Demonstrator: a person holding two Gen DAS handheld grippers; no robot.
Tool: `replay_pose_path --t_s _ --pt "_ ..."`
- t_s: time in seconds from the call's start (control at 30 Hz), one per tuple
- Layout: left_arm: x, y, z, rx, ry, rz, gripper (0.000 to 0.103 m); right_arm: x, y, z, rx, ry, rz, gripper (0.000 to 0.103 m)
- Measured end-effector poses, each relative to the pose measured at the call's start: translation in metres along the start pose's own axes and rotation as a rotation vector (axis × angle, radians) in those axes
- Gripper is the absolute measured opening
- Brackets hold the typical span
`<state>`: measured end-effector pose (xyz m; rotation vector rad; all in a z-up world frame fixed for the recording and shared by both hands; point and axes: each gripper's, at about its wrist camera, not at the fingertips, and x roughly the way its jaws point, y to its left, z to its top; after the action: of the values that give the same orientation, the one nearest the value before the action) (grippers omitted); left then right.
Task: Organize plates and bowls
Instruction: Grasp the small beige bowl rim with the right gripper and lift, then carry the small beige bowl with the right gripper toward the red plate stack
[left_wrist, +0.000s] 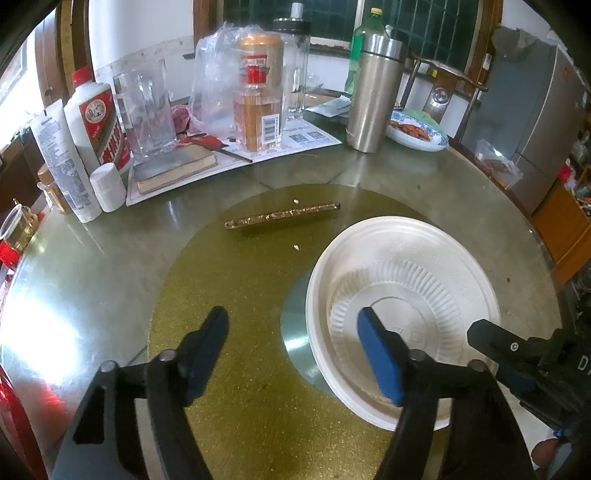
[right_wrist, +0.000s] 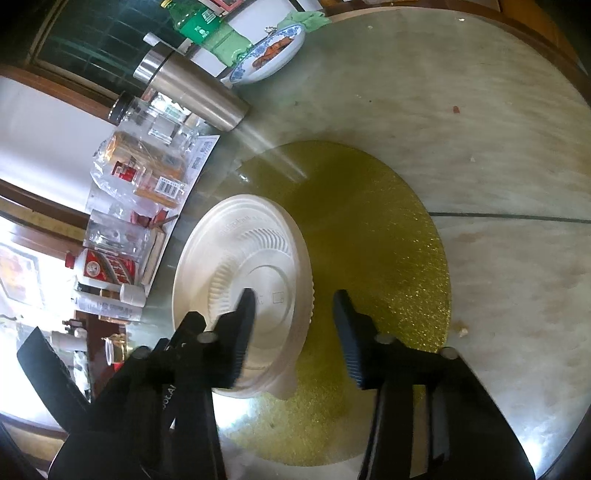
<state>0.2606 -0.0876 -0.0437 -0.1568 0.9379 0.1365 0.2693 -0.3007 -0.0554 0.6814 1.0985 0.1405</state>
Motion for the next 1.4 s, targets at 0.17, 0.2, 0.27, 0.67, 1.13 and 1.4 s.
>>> replay_pose_path --t_s 0.17,0.2,0.27,0.67,1.13,1.4 --pt "0.006 -0.001 -0.002 0.012 0.018 0.005 0.044 0.002 0.000 -0.001 -0.010 0.001 -0.023 0.023" --pt "0.005 -0.002 -0.003 0.021 0.015 0.004 0.041 0.002 0.000 -0.001 -0.011 0.000 -0.025 0.018" --pt "0.004 -0.004 -0.003 0.032 0.015 0.001 0.029 0.003 0.000 -0.002 -0.014 0.006 -0.022 0.016" --pt "-0.004 -0.008 -0.011 0.092 0.003 0.016 0.013 -0.004 0.003 -0.012 -0.046 0.003 -0.017 0.011" --pt "-0.047 0.003 -0.034 0.113 -0.041 0.000 0.014 -0.043 0.006 -0.046 -0.066 -0.037 0.012 0.010" --pt "-0.070 0.008 -0.048 0.134 -0.078 0.009 0.014 -0.061 0.007 -0.070 -0.078 -0.055 0.025 0.010"
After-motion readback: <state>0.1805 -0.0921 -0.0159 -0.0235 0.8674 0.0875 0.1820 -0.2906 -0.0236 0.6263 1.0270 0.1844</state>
